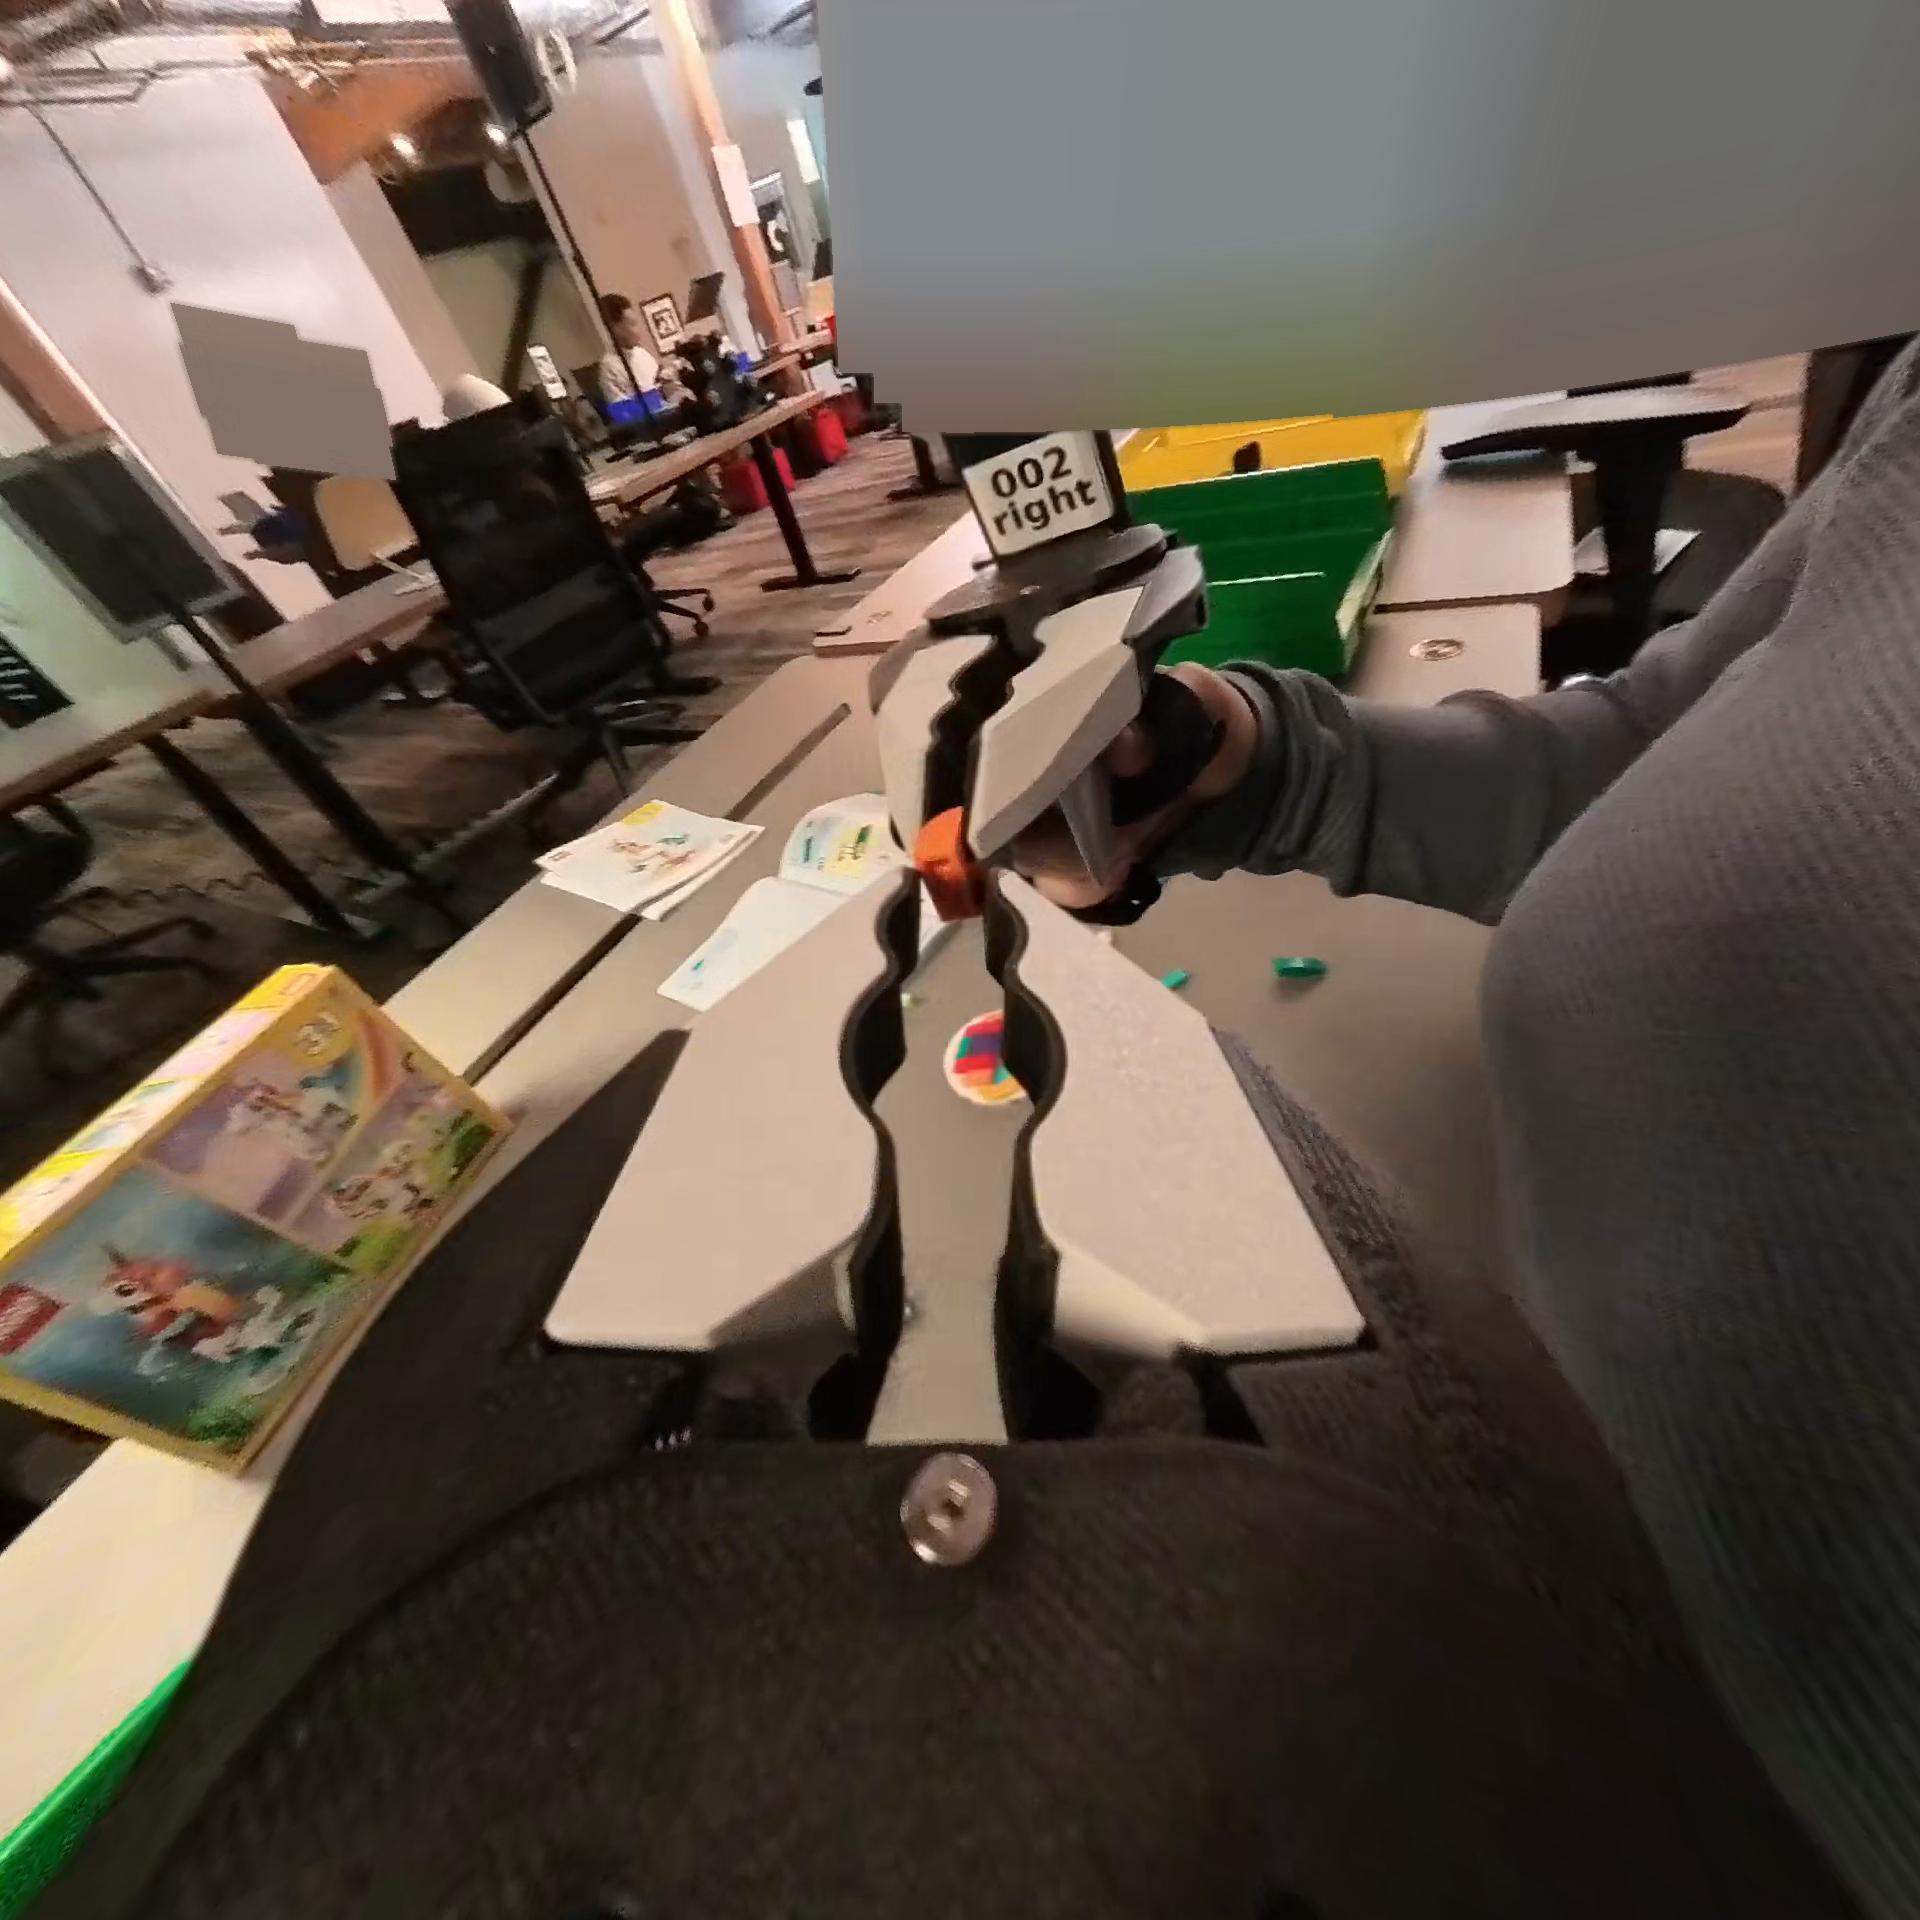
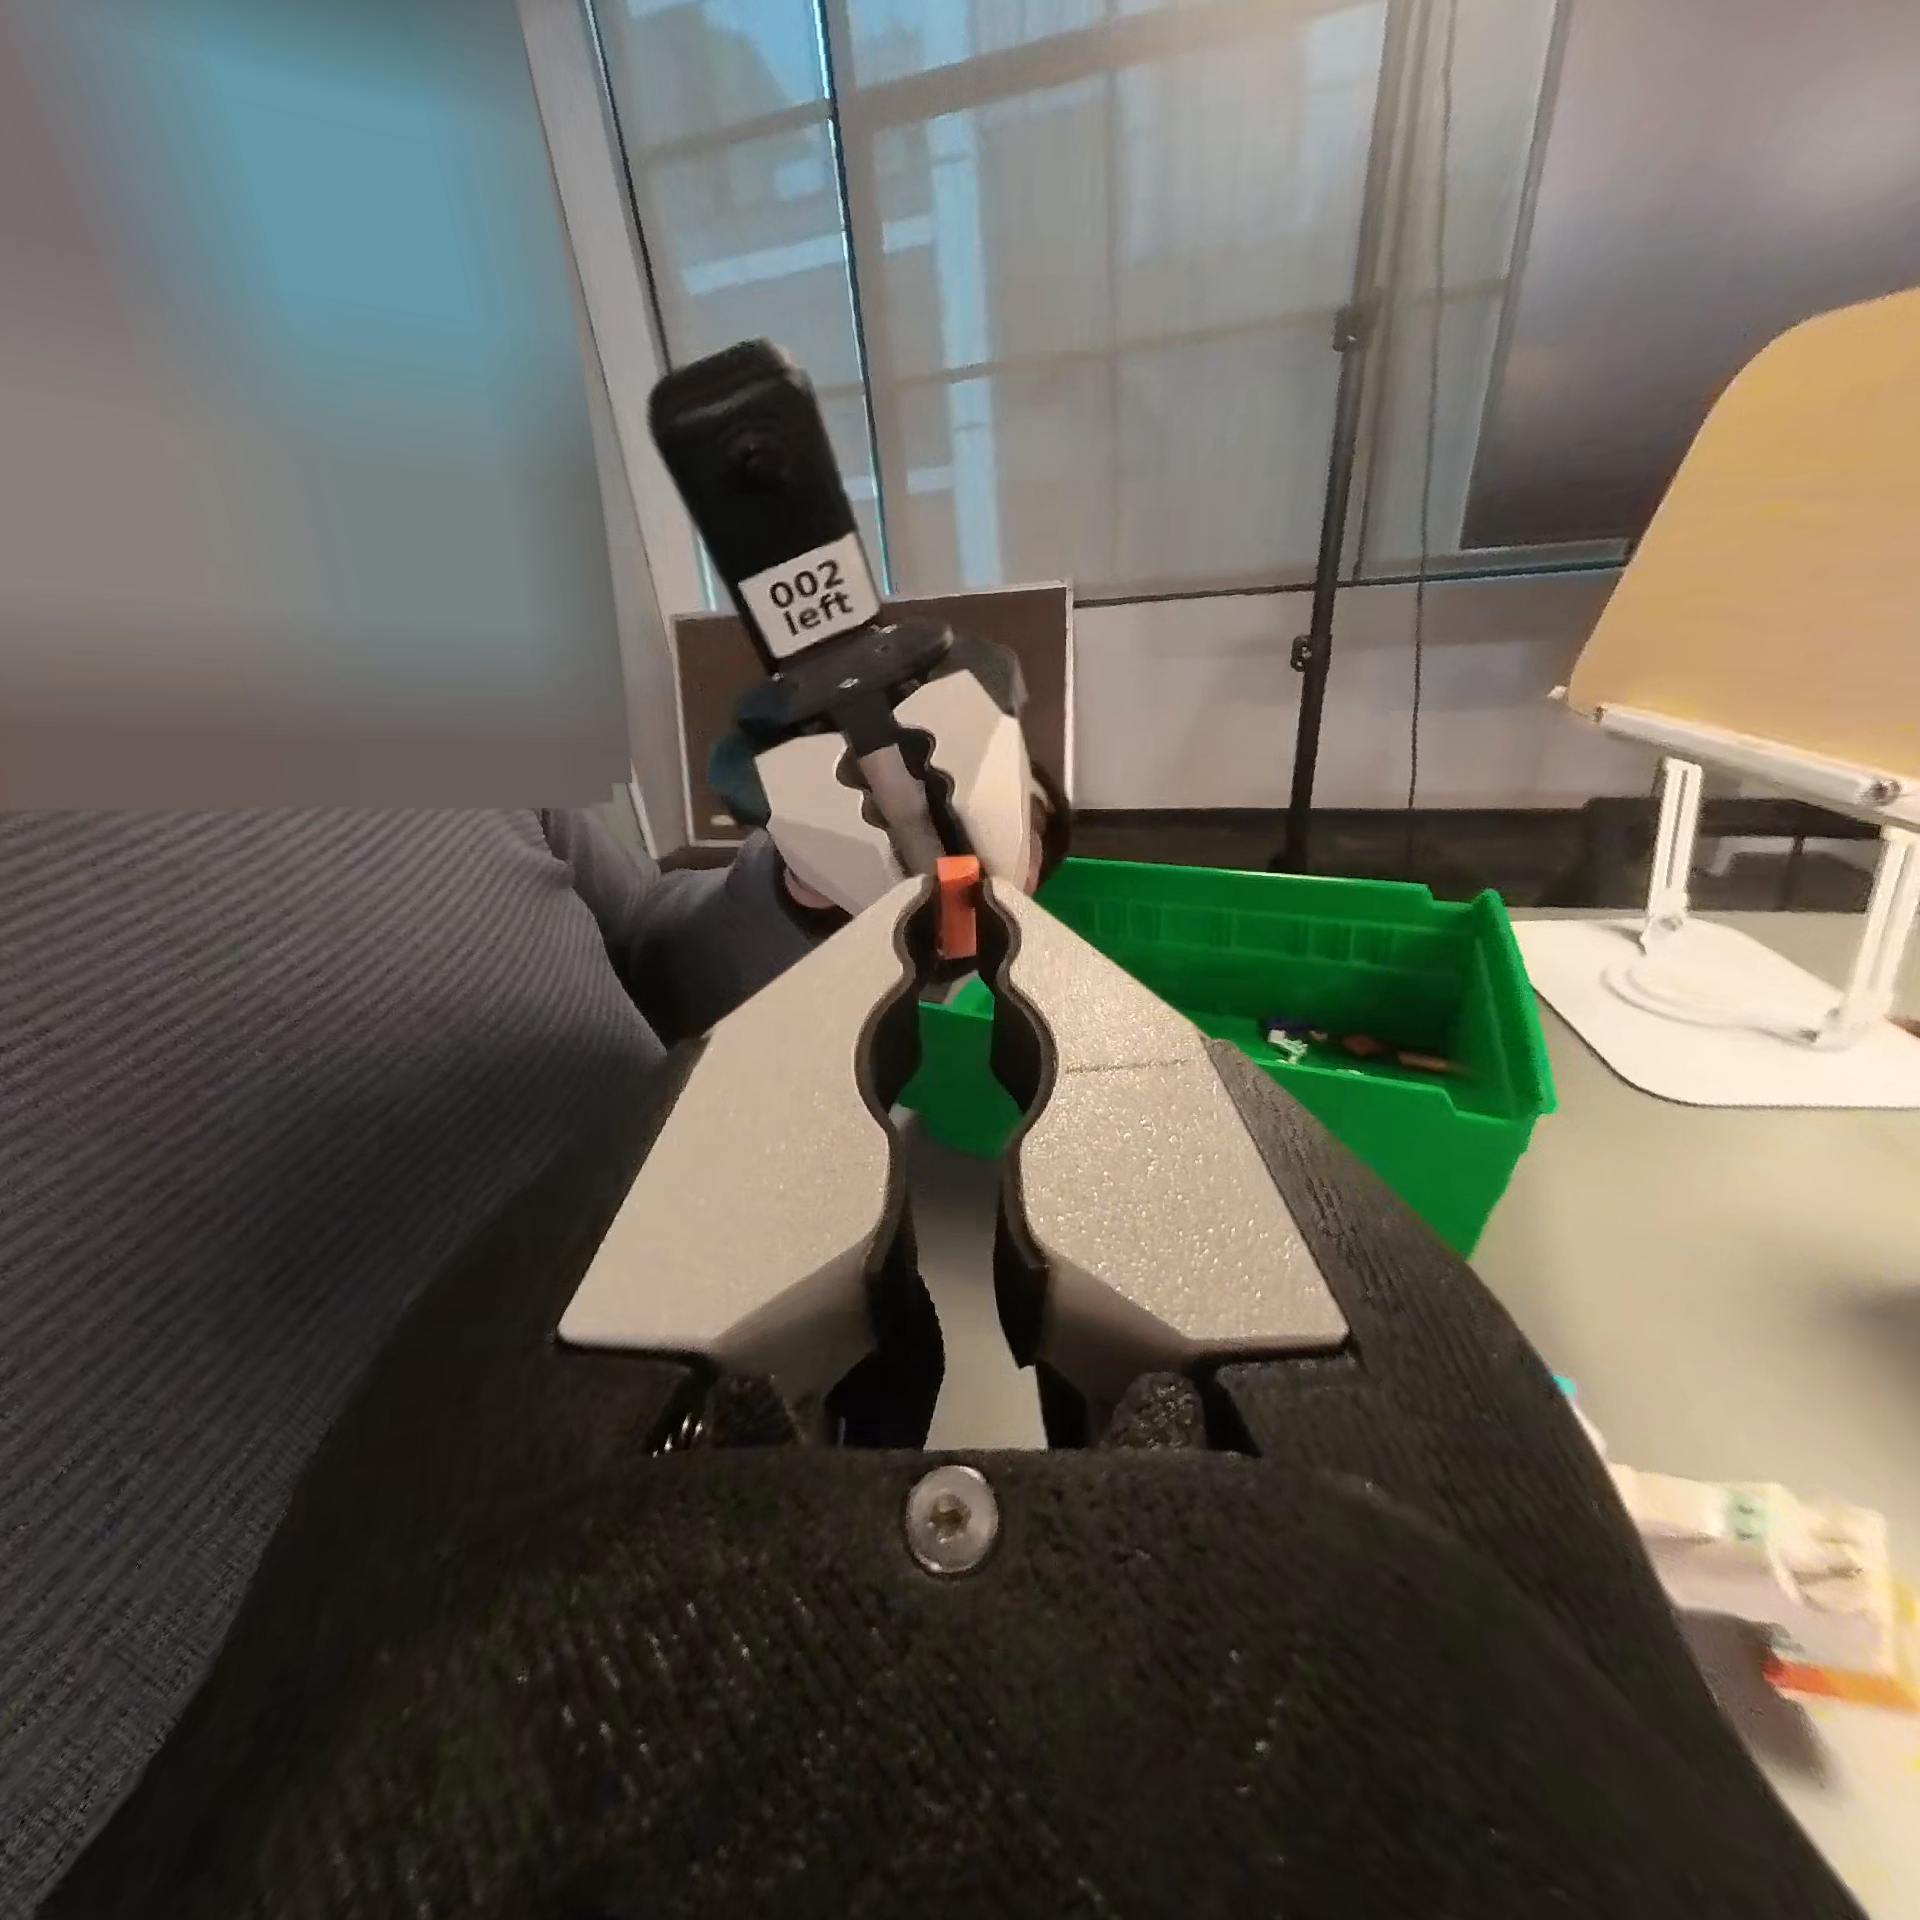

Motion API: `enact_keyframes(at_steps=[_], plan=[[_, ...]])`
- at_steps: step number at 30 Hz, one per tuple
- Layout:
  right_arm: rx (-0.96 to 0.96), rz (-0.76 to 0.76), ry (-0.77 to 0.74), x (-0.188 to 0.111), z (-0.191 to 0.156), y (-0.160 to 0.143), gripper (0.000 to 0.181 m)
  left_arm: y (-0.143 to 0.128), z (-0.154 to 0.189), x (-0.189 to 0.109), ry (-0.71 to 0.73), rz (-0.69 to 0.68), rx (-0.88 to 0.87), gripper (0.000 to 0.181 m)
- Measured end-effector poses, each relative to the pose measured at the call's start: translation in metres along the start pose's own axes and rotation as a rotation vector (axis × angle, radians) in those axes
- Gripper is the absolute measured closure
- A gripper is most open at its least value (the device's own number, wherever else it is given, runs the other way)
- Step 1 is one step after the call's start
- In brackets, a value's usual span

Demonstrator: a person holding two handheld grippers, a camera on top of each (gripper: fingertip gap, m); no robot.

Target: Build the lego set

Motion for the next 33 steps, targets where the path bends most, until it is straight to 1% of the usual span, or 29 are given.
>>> enact_keyframes(at_steps=[5, 12, 15, 18, 19, 21, 23, 25, 27, 28, 33], plan=[[-0.131, -0.04, 0.02, -0.001, -0.009, -0.003, 0.177, -0.001, 0.008, -0.002, -0.125, 0.016, -0.1, 0.175], [-0.262, -0.184, 0.043, -0.005, -0.015, -0.02, 0.178, -0.011, 0.018, -0.005, -0.171, -0.07, -0.074, 0.175], [-0.288, -0.235, 0.049, -0.008, -0.016, -0.027, 0.181, -0.016, 0.023, -0.008, -0.204, -0.07, -0.097, 0.175], [-0.246, -0.193, -0.05, -0.035, 0.003, -0.017, 0.181, -0.006, 0.002, -0.039, -0.141, 0.059, -0.203, 0.176], [-0.228, -0.209, -0.064, -0.038, 0.005, -0.019, 0.181, -0.01, -0.002, -0.042, -0.109, 0.049, -0.199, 0.176], [-0.163, -0.184, -0.062, -0.028, 0.006, -0.021, 0.181, -0.015, 0.004, -0.029, -0.097, 0.027, -0.173, 0.175], [-0.094, -0.135, -0.03, -0.014, 0.002, -0.021, 0.181, -0.015, 0.01, -0.015, -0.125, 0.054, -0.188, 0.175], [-0.035, -0.089, -0.006, -0.002, -0.003, -0.02, 0.165, -0.012, 0.011, -0.009, -0.137, 0.107, -0.214, 0.175], [-0.002, -0.049, 0.009, 0.002, -0.007, -0.017, 0.168, -0.008, 0.01, -0.009, -0.141, 0.161, -0.232, 0.175], [0.011, -0.029, 0.021, 0.002, -0.009, -0.015, 0.176, -0.006, 0.01, -0.009, -0.147, 0.178, -0.243, 0.175], [0.038, -0.009, 0.034, 0.0, -0.011, -0.016, 0.176, -0.007, 0.013, -0.007, -0.169, 0.184, -0.247, 0.175]])
Point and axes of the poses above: each gripper's, where its closed fingertips meet, x out along the fingers, y out of its top, z = x × y across the jaws, the point moved 2 cm from there along -x, back along the fingers, and after that the axes turned 6 degrees about -y, right-handed, at the moved point
